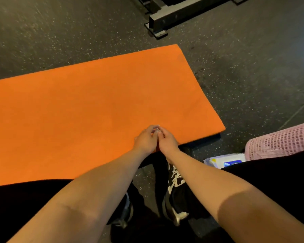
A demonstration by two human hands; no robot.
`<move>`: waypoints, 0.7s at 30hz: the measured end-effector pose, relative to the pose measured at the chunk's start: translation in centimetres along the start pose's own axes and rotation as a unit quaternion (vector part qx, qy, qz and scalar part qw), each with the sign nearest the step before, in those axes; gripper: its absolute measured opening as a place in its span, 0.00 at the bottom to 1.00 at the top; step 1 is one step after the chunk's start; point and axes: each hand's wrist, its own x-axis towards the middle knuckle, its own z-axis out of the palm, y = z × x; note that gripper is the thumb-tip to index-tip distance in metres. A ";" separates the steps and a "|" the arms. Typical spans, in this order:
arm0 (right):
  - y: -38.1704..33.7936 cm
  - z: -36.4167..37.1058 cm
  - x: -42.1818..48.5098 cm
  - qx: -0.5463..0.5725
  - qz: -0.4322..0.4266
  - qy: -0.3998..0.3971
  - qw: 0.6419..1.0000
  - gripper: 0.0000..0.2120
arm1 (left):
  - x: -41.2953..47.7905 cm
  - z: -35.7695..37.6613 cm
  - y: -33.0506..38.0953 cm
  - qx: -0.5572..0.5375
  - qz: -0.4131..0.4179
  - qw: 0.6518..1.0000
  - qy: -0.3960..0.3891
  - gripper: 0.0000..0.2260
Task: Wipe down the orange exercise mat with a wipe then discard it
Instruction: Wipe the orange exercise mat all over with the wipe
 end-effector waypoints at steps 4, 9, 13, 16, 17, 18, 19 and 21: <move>0.0 -1.3 1.9 -0.030 0.016 0.068 0.997 0.20 | 2.3 1.6 2.1 -0.059 0.013 0.998 -0.031 0.14; 0.8 -4.1 3.6 -0.103 0.022 0.141 0.984 0.21 | 5.8 3.5 3.1 -0.061 0.036 0.997 -0.015 0.12; 1.4 -5.0 4.8 -0.137 0.037 0.163 0.976 0.20 | 9.0 4.8 3.4 -0.073 0.047 0.996 0.016 0.14; 1.6 -4.5 5.3 -0.162 0.065 0.170 0.970 0.20 | 10.6 5.6 3.9 -0.055 0.061 0.997 0.013 0.15; 1.6 -4.5 5.6 -0.176 0.079 0.174 0.966 0.20 | 10.8 5.8 4.0 -0.049 0.065 0.997 0.001 0.15; 1.6 -4.6 5.8 -0.195 0.092 0.180 0.960 0.20 | 10.8 5.9 4.2 -0.046 0.070 0.996 -0.016 0.16; 1.6 -5.1 5.9 -0.215 0.102 0.189 0.953 0.20 | 10.7 6.1 4.4 -0.042 0.077 0.996 -0.033 0.16; 2.0 -6.9 6.0 -0.227 0.113 0.209 0.945 0.20 | 10.5 6.2 4.6 -0.031 0.093 0.994 -0.055 0.16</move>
